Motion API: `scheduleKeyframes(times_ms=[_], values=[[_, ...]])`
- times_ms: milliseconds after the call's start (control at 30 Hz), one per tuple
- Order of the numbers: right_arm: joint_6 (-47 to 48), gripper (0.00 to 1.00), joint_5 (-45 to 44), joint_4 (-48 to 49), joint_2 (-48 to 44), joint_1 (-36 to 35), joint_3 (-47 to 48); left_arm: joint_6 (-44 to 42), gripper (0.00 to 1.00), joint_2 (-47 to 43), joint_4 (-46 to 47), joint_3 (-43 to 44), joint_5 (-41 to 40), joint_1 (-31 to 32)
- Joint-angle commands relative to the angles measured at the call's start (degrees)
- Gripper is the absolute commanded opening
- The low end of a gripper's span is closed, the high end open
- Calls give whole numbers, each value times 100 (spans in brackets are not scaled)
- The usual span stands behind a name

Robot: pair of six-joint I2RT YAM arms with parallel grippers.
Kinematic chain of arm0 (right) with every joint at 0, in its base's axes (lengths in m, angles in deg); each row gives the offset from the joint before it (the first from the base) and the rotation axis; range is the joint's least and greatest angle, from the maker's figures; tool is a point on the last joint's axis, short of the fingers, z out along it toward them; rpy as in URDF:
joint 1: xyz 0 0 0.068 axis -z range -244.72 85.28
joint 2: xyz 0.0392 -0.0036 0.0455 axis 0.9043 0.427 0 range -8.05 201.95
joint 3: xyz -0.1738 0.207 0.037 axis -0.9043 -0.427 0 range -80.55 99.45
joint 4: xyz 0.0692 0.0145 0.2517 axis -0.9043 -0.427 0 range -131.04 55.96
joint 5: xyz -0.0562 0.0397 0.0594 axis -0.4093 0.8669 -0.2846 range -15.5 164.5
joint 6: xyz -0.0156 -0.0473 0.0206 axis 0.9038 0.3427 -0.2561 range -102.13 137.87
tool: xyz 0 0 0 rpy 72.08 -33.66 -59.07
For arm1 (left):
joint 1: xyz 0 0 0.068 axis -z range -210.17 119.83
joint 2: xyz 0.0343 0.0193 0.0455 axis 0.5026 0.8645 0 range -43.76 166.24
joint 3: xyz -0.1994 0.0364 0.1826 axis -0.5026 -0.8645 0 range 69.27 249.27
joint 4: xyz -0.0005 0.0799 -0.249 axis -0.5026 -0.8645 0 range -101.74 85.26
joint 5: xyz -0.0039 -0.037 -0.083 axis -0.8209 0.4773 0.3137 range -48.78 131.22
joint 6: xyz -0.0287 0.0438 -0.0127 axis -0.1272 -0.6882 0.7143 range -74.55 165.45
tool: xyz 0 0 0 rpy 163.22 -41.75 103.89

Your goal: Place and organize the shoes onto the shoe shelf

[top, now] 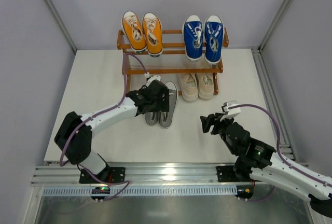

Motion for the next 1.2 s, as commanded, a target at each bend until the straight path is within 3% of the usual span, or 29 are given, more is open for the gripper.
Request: scheduleKeyframes(times_ms=[0, 167, 367, 533, 700, 900, 1167], values=[[-38, 73, -25, 235, -18, -21, -72, 401, 87, -647, 311, -369, -580, 447], [-11, 73, -51, 296, 17, -20, -89, 778, 89, -1167, 848, -1326, -1740, 1316], [-11, 73, 1, 498, 69, -21, -195, 1104, 90, -1220, 1989, -2415, -2942, 1730], [-11, 73, 10, 534, 236, -29, -160, 1044, 92, -895, 2570, -2497, -4184, 2362], [6, 73, -16, 516, 175, -29, -177, 868, 93, -754, 3123, -2462, -4343, 2522], [-2, 73, -16, 464, 122, -21, -230, 762, 93, -456, 3037, -2286, -4633, 2505], [-2, 73, 1, 358, 17, -29, -230, 86, 80, -227, 3966, -2452, -4194, 2267]])
